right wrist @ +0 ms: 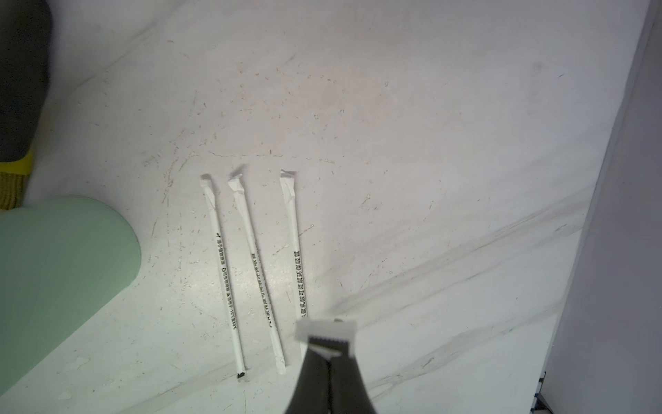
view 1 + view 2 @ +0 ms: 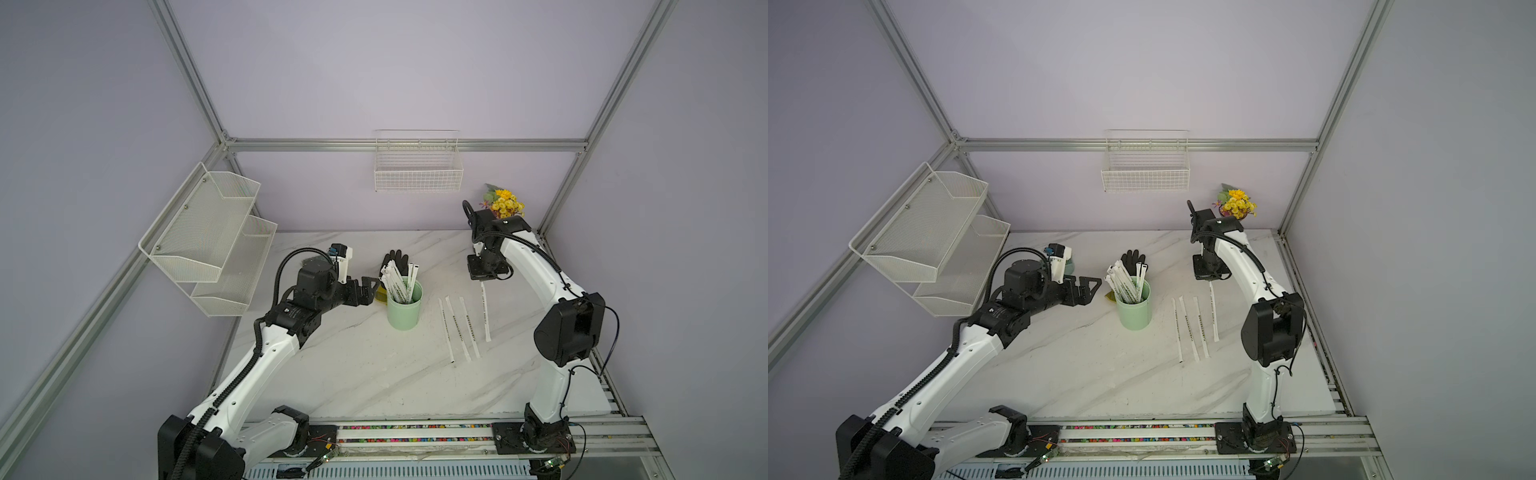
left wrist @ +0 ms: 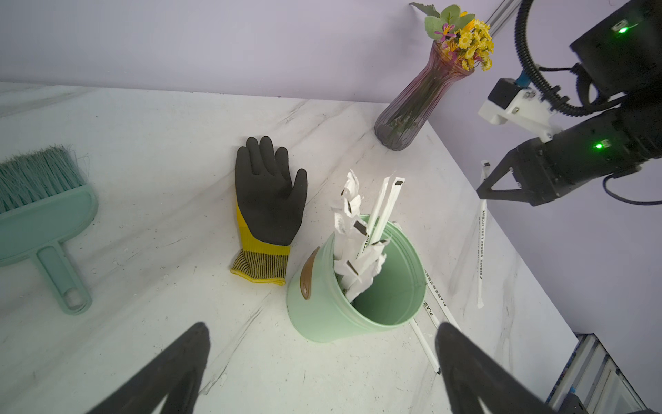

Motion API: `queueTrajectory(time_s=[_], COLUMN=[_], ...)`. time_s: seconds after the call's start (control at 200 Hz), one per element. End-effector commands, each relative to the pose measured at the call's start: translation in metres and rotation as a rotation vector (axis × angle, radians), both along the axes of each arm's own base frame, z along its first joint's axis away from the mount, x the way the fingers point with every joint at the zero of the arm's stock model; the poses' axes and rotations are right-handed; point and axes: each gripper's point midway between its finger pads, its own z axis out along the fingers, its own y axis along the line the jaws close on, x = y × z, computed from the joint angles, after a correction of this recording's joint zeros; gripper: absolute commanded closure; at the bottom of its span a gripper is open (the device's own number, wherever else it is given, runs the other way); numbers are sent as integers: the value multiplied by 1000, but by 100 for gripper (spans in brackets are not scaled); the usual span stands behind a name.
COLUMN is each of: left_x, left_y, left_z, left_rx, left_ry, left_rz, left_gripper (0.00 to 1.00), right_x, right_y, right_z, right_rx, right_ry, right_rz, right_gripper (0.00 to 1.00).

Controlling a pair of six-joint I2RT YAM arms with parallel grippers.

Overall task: Take the straws out of the storage container
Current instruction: Place the straw at the center of the board.

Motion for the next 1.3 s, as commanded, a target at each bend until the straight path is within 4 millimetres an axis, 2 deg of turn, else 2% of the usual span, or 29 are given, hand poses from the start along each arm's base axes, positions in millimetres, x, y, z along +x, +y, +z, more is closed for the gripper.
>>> queueTrajectory(time_s=[0.0,0.225,0.565,1.295], left_x=[1,1,2,3], left_y=[-2,-2,-2,-2], left_z=[7,6,1,2], left_rx=[-6,-2,5,11], left_ry=[-32,-27,-17,-19], left_rz=[-9,-5,-6,-8], left_gripper=[3,3,3,3], right_x=[-10,-9,-1,14], right_y=[-9,-13,-16,-10], right_z=[-22,-55,-87,-130], right_rx=[-38,-59,-39,0], right_ry=[104,192,257,329], right_rz=[9,9,11,7], right_gripper=[100,100,98,95])
